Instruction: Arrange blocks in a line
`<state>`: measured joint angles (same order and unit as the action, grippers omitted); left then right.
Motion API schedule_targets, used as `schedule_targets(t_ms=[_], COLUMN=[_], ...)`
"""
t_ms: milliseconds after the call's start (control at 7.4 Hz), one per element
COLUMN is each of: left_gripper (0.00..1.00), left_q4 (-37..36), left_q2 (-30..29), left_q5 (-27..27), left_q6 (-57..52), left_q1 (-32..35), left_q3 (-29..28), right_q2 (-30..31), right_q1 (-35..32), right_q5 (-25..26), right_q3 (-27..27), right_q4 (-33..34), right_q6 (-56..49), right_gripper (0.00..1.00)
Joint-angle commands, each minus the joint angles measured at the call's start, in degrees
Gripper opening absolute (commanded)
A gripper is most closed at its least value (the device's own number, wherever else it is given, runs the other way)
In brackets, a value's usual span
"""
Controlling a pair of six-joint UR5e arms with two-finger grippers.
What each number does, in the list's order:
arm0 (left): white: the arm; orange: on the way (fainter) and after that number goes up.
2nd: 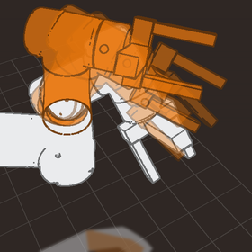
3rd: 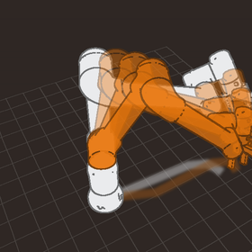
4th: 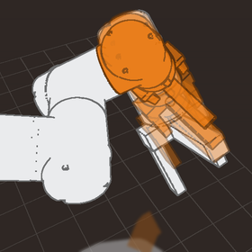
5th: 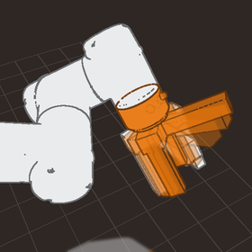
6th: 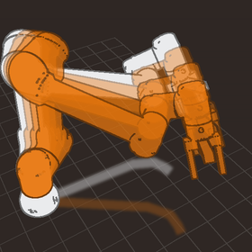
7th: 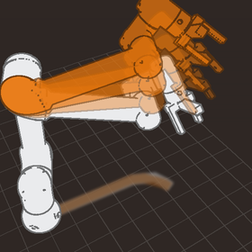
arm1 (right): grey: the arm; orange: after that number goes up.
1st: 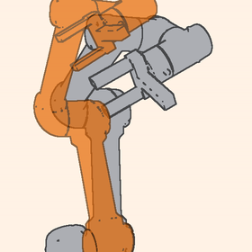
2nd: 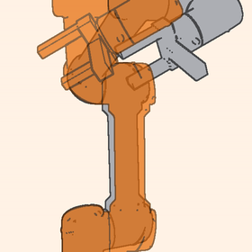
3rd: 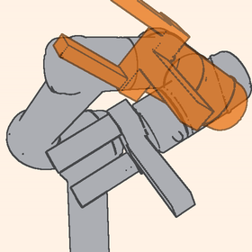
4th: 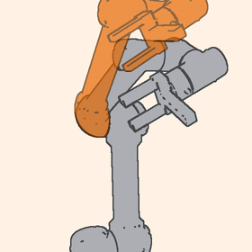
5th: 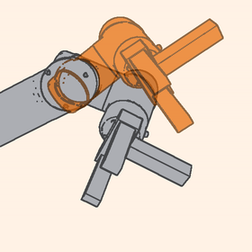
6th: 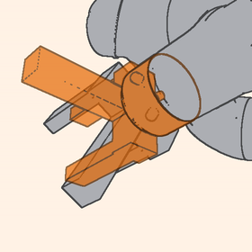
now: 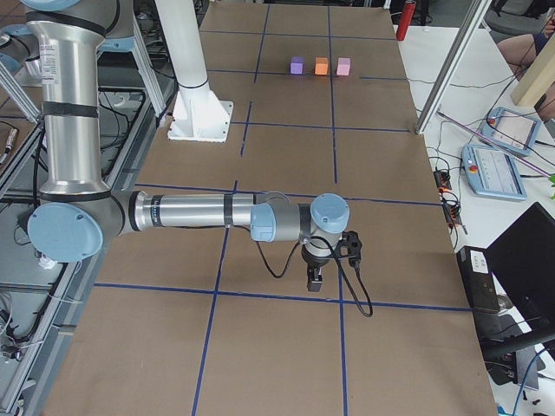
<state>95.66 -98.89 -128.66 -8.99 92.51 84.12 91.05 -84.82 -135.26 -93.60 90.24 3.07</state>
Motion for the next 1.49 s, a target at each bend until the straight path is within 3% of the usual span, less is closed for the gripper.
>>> schedule_targets(t_ms=[0,811,946,1351], left_gripper=[0.99,0.99,0.99,0.99], left_q4=[-0.83,-2.22,-6.67,-9.17], left_q2=[2.11,1.77,1.51,2.12], left_q5=[-3.6,-3.62,-4.4,-6.25], left_q6=[-1.38,-4.46,-3.68,4.92], left_q1=[1.27,1.1,1.01,1.01], left_q3=[-0.71,1.92,2.1,2.01], right_q2=[0.0,0.0,0.0,0.0], right_q1=[0.0,0.0,0.0,0.0], right_q5=[0.0,0.0,0.0,0.0], right_q3=[0.0,0.0,0.0,0.0], right_q4=[-0.06,0.02,0.02,-0.06], right_q6=[0.0,0.0,0.0,0.0], right_gripper=[1.0,1.0,1.0,1.0])
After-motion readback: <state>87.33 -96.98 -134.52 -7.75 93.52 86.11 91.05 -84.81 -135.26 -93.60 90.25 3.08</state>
